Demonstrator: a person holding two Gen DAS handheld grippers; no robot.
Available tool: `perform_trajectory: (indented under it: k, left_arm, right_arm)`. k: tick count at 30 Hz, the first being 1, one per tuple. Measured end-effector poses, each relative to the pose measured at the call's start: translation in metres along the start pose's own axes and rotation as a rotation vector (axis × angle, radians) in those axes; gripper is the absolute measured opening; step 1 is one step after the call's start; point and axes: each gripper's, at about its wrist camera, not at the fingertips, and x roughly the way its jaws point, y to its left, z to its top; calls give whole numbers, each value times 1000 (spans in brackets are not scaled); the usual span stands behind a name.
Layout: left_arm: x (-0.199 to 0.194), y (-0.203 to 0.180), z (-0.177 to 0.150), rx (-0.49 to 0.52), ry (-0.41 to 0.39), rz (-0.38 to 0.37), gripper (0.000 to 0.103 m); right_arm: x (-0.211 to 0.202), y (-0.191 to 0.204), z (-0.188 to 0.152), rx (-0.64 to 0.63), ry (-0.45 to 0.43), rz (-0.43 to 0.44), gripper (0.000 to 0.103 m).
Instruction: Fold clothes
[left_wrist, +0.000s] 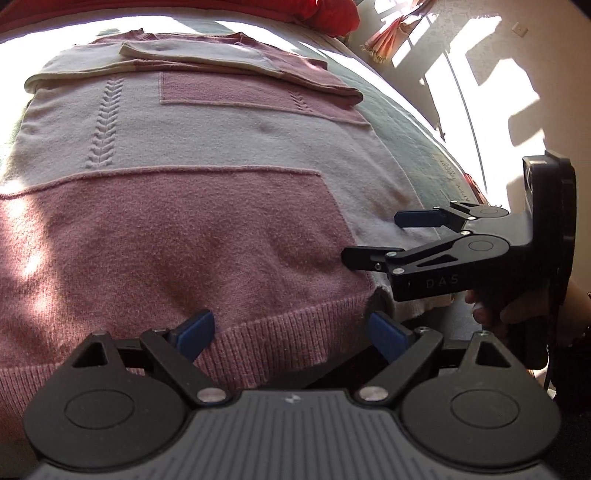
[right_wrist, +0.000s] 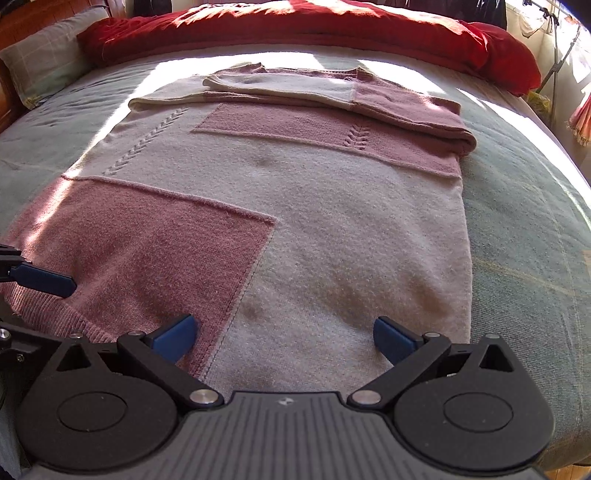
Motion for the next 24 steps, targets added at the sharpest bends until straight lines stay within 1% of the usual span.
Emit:
perform_trajectory:
  k: [3, 4, 5, 8, 10, 12, 14, 15, 18, 22, 24]
  left_arm:
    - [-13, -4, 2, 39, -29, 25, 91]
    - [-19, -2, 4, 34, -55, 54, 91]
    - [-24, 4, 7, 15, -80, 76, 91]
    - [-37, 32, 13, -88, -135, 129, 91]
    - [-41, 50, 15, -138, -143, 201, 91]
    - [-43, 67, 12, -181, -128, 266, 91]
    - [-46, 80, 5, -231, -118, 300, 91]
    - [-49, 83, 3, -244, -128, 302, 91]
    - [-57, 81, 2, -236, -145, 323, 91]
    - [-61, 68, 8, -168, -171, 362, 91]
    - [-62, 62, 11, -145, -185, 352, 91]
  right_arm:
    - [2, -3, -2, 22, -3, 6, 103]
    - [2, -3, -2, 21, -6, 4, 103]
    - [2, -3, -3, 20, -8, 2, 103]
    - [1, -2, -4, 23, -12, 2, 103]
    - [0, -3, -3, 27, -11, 3, 103]
    - [-3, -1, -1, 22, -14, 8, 103]
    - [-6, 4, 3, 0, -32, 25, 103]
    - [-7, 7, 5, -16, -41, 32, 103]
    - [-6, 25, 17, -90, -63, 65, 103]
    - [5, 53, 32, -184, -81, 94, 103]
    - [12, 63, 36, -213, -78, 101, 103]
